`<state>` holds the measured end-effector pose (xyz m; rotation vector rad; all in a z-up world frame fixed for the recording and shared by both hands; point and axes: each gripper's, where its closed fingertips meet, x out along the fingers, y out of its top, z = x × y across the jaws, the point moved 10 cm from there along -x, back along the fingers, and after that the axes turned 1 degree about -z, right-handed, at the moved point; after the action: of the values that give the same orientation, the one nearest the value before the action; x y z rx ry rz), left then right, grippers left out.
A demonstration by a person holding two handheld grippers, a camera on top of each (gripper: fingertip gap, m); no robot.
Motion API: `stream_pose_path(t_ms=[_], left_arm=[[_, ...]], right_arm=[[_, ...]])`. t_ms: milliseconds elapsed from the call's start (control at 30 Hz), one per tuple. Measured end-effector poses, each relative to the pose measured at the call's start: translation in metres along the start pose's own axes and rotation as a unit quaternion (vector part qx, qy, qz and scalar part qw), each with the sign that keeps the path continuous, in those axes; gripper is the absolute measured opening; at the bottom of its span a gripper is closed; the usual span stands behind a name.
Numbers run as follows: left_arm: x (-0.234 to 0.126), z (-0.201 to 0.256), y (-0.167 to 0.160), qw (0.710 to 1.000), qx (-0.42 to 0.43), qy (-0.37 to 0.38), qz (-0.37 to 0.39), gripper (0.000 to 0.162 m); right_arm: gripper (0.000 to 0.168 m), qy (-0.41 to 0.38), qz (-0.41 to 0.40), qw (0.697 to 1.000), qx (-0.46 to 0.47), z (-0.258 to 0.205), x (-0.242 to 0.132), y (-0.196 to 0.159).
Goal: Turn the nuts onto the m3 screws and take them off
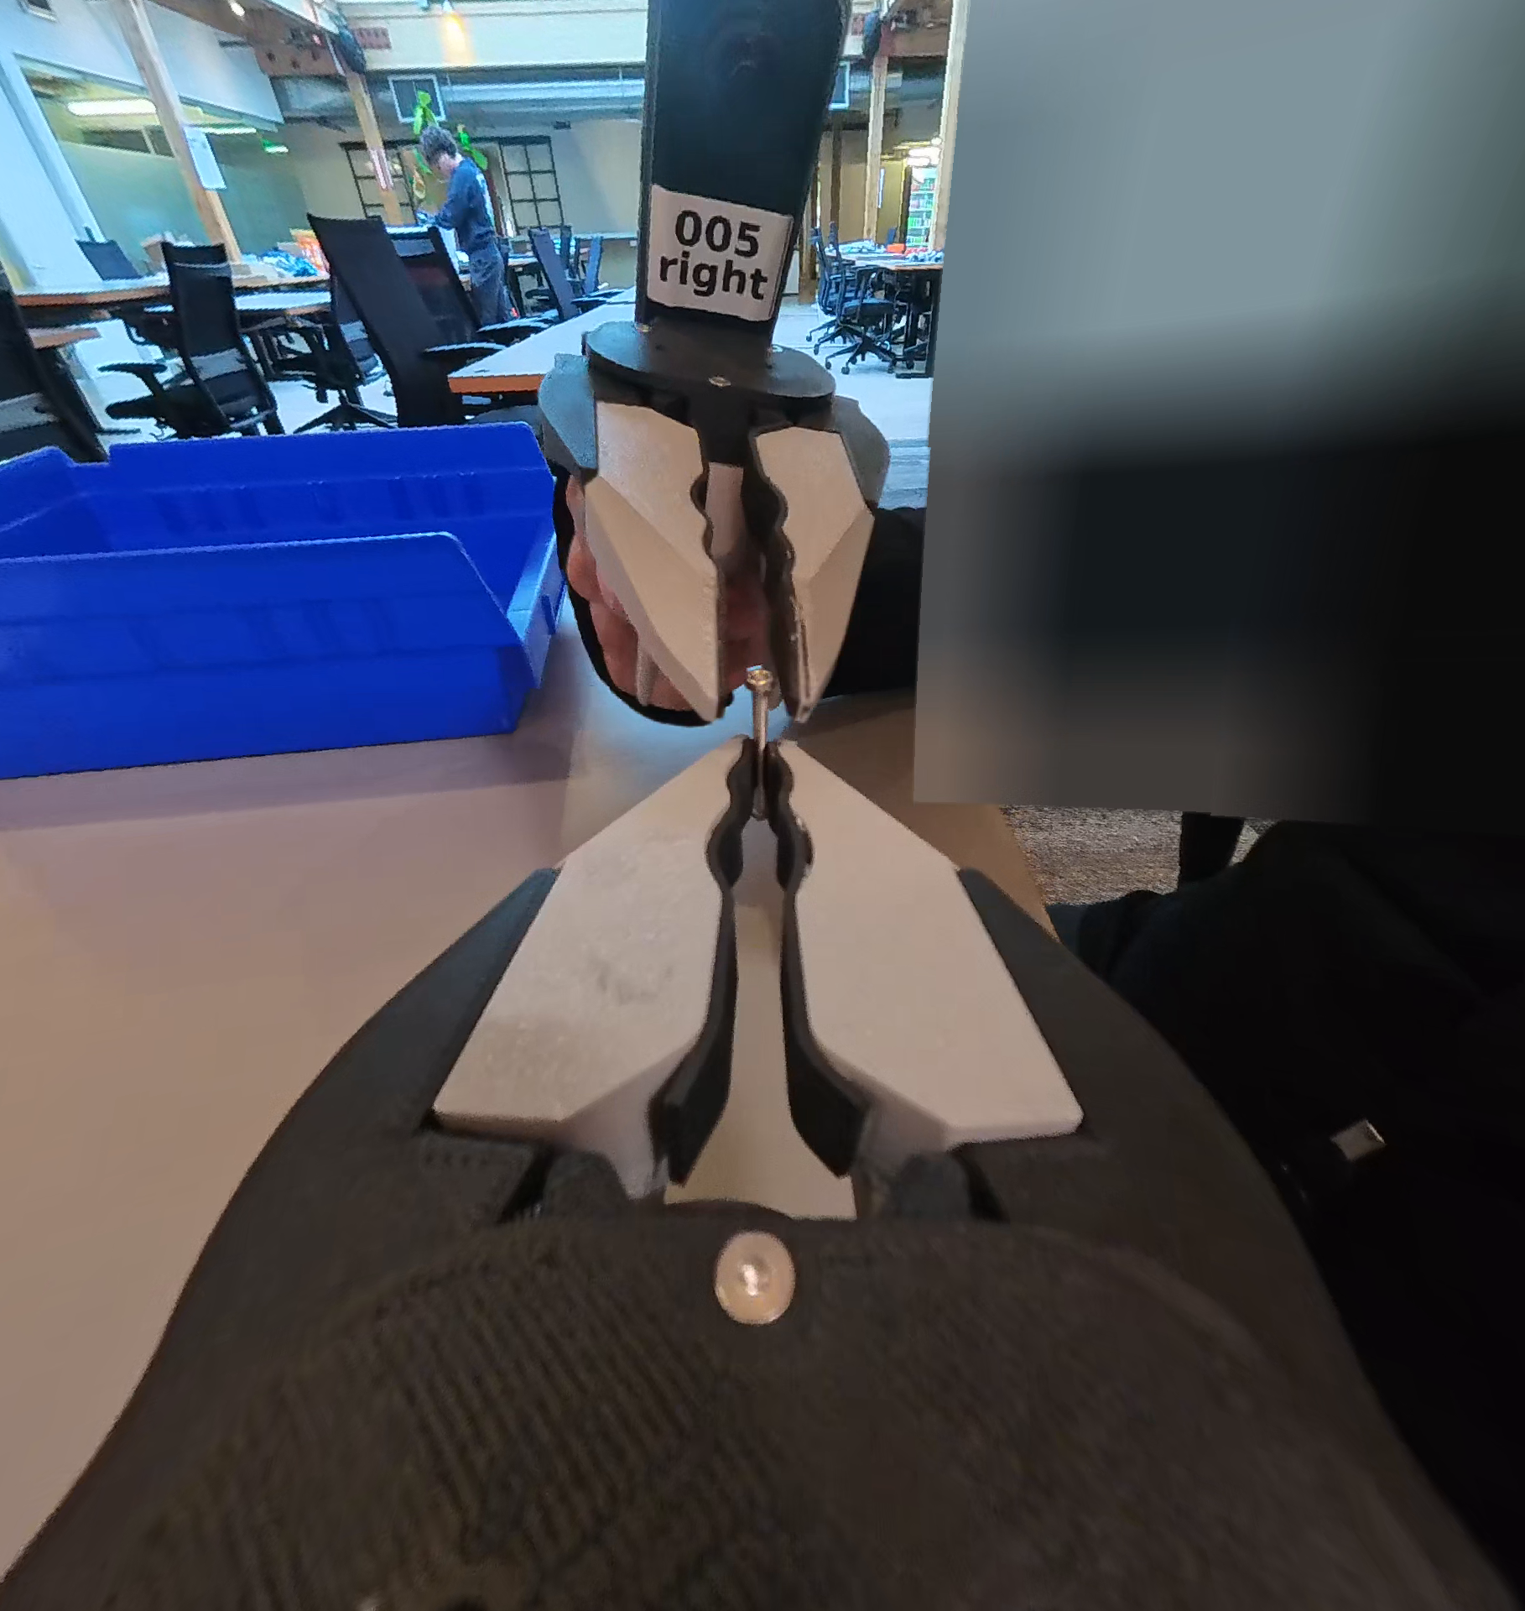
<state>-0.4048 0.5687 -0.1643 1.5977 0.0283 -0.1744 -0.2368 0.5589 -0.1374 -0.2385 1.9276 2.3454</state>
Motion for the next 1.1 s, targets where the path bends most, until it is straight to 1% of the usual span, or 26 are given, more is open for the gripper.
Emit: stream_pose_path(t_ms=[867, 1100], left_arm=[[0.0005, 0.0031, 0.0008, 1.000, 0.002, -0.012, 0.001, 0.000], [0.0005, 0.0027, 0.0011, 1.000, 0.005, -0.003, 0.000, 0.000]], right_arm=[[0.003, 0.016, 0.009, 1.000, 0.005, -0.0013, 0.0030, -0.0003], [0.002, -0.004, 0.009, 1.000, 0.010, -0.0030, 0.0032, -0.0007]])
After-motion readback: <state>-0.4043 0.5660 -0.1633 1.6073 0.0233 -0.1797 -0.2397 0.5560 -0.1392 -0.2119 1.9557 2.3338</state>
